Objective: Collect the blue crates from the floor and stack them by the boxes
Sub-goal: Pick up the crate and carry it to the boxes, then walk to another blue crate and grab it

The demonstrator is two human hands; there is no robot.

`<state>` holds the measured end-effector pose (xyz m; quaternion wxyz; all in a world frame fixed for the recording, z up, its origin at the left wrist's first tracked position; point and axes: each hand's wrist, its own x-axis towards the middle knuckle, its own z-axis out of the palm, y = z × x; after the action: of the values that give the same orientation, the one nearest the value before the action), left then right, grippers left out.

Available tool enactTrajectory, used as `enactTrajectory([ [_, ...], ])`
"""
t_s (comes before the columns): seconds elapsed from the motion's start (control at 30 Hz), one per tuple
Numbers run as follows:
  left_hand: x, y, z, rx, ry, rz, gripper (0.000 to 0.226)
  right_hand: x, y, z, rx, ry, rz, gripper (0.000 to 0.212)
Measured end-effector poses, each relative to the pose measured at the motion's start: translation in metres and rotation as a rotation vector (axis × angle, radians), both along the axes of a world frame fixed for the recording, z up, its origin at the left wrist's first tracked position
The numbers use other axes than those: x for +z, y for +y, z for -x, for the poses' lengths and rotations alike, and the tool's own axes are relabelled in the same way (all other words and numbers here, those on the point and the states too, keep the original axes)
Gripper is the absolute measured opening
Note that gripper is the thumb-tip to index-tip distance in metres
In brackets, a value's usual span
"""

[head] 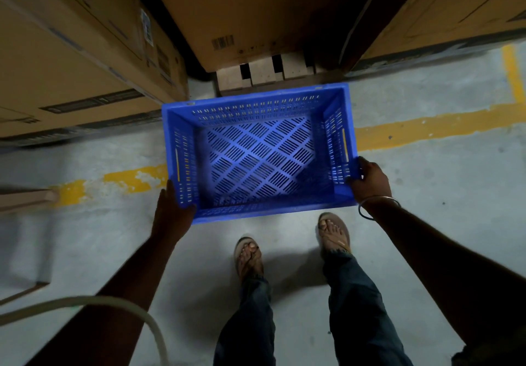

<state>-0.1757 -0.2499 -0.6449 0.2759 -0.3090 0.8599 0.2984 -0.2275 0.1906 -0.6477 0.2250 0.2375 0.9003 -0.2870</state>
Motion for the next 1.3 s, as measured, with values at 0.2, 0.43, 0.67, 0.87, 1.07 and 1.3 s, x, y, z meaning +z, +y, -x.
enactTrajectory([
  [0.2, 0.081, 0.067, 0.007, -0.180, -0.116, -0.039, 0.055, 0.063, 0.004, -0.018, -0.208, -0.054, 0.185, 0.065],
  [0.43, 0.221, 0.149, 0.024, -0.421, -0.078, -0.203, 0.044, 0.214, 0.043, -0.056, -0.311, 0.111, 0.263, 0.048],
  [0.67, 0.344, 0.258, 0.095, -0.656, 0.086, -0.274, 0.020, 0.360, 0.147, -0.078, -0.257, 0.133, 0.066, 0.073],
  [0.87, 0.426, 0.404, 0.134, -0.840, 0.223, -0.330, 0.026, 0.449, 0.289, -0.103, -0.309, 0.143, -0.007, 0.087],
  [1.07, 0.500, 0.585, 0.157, -1.027, 0.353, -0.409, 0.034, 0.507, 0.440, -0.149, -0.412, 0.177, -0.033, 0.083],
  [1.3, 0.575, 0.776, 0.169, -1.252, 0.462, -0.511, 0.047, 0.570, 0.584, -0.189, -0.526, 0.265, -0.140, 0.068],
])
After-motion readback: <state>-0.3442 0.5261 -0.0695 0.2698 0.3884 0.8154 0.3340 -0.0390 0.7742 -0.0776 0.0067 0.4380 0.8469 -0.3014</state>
